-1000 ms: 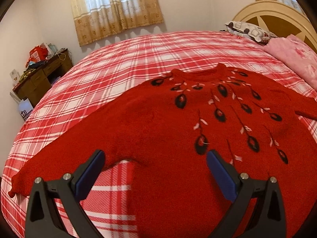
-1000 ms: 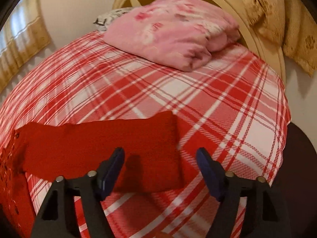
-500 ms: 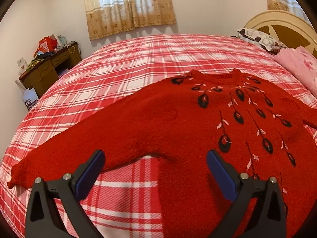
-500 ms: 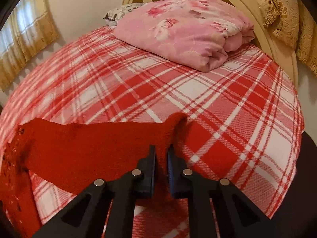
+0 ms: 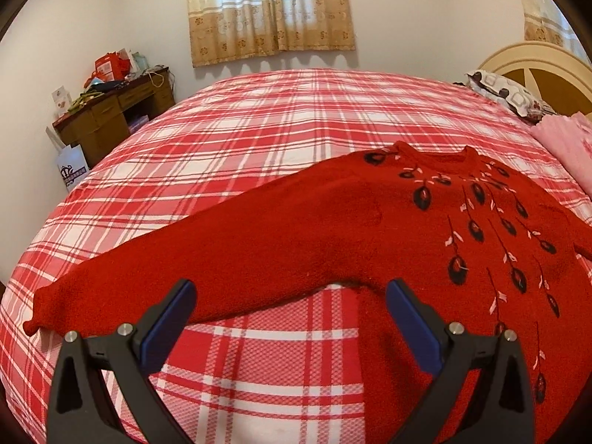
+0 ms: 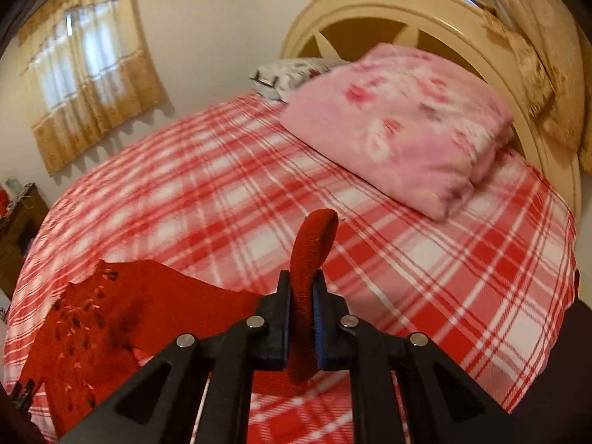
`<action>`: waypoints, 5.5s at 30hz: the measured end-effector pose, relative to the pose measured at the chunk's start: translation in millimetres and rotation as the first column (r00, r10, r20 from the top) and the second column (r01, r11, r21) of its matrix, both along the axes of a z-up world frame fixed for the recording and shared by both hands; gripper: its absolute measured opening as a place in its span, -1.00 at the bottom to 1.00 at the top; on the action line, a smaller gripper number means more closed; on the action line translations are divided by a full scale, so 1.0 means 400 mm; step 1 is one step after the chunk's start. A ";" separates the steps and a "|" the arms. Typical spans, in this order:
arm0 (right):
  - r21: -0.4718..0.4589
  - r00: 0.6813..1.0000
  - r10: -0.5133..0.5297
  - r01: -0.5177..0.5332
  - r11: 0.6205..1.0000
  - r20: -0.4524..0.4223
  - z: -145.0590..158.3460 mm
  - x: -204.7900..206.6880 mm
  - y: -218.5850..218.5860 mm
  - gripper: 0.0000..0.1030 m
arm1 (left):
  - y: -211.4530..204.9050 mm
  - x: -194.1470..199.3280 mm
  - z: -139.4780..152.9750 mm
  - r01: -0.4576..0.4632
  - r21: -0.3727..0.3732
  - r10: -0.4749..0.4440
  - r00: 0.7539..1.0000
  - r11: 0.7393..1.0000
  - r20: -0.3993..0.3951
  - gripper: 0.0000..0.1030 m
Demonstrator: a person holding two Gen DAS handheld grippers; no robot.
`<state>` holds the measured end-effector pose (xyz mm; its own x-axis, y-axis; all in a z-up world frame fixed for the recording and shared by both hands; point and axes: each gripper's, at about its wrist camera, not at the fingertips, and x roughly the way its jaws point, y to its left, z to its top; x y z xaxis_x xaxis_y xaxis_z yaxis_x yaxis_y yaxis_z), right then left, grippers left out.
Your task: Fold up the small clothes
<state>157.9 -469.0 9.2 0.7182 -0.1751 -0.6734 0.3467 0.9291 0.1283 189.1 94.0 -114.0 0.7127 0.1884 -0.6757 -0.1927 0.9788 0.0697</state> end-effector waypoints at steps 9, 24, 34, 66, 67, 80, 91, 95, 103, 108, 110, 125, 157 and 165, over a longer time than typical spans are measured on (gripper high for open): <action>-0.041 0.991 0.114 -0.111 0.993 0.075 0.109 0.041 0.135 -0.82 | 0.031 -0.018 0.010 -0.007 -0.012 0.007 1.000 1.000 0.018 1.00; -0.132 0.945 0.299 -0.282 0.950 0.134 0.245 0.125 0.377 -0.82 | 0.124 -0.043 0.016 -0.103 0.003 0.103 0.994 0.995 0.026 1.00; -0.193 0.889 0.433 -0.403 0.895 0.151 0.302 0.159 0.558 -0.82 | 0.197 -0.070 0.014 -0.155 -0.008 0.155 0.987 0.988 0.030 1.00; -0.188 0.567 0.799 -0.823 0.537 -0.201 -0.230 0.237 1.347 -0.82 | 0.278 -0.120 -0.033 -0.198 -0.070 0.198 0.980 0.978 -0.010 1.00; -0.180 0.561 0.800 -0.827 0.532 -0.213 -0.252 0.235 1.354 -0.82 | 0.278 -0.121 -0.035 -0.198 -0.070 0.197 0.980 0.978 -0.012 1.00; 0.031 0.420 0.883 -0.900 0.435 -0.210 -0.327 0.193 1.321 0.18 | 0.245 -0.110 -0.043 -0.178 -0.069 0.177 0.984 0.982 -0.028 1.00; -0.076 0.701 0.699 -0.712 0.698 -0.144 -0.220 0.176 0.827 0.18 | 0.103 -0.013 0.017 -0.038 -0.017 0.038 0.999 0.999 0.021 1.00; -0.030 0.810 0.578 -0.583 0.812 -0.100 -0.210 0.206 0.656 0.18 | 0.039 0.073 0.005 0.002 0.022 -0.003 1.000 1.000 0.010 1.00; -0.086 0.823 0.512 -0.545 0.834 -0.244 -0.294 0.208 0.611 0.18 | -0.002 0.180 -0.088 -0.017 0.105 0.027 0.995 0.994 -0.095 1.00; -0.110 0.846 0.424 -0.479 0.871 -0.324 -0.367 0.197 0.572 0.15 | 0.001 0.177 -0.093 -0.023 0.070 0.028 0.997 0.997 -0.072 1.00; -0.141 0.872 0.368 -0.429 0.892 -0.324 -0.356 0.200 0.550 0.15 | 0.005 0.179 -0.092 -0.022 0.050 0.026 0.997 0.999 -0.073 1.00; -0.008 0.774 0.582 -0.603 0.798 -0.250 -0.319 0.260 0.744 0.15 | 0.029 0.170 -0.095 -0.045 0.014 0.046 0.997 0.999 -0.066 1.00; -0.082 0.483 0.850 -0.875 0.477 -0.208 -0.353 0.146 1.246 0.19 | 0.519 -0.200 -0.006 -0.423 0.177 0.433 0.901 0.889 -0.020 1.00; -0.114 0.475 0.858 -0.880 0.461 -0.198 -0.410 0.120 1.266 0.35 | 0.650 -0.277 -0.039 -0.553 0.042 0.554 0.832 0.832 -0.022 0.88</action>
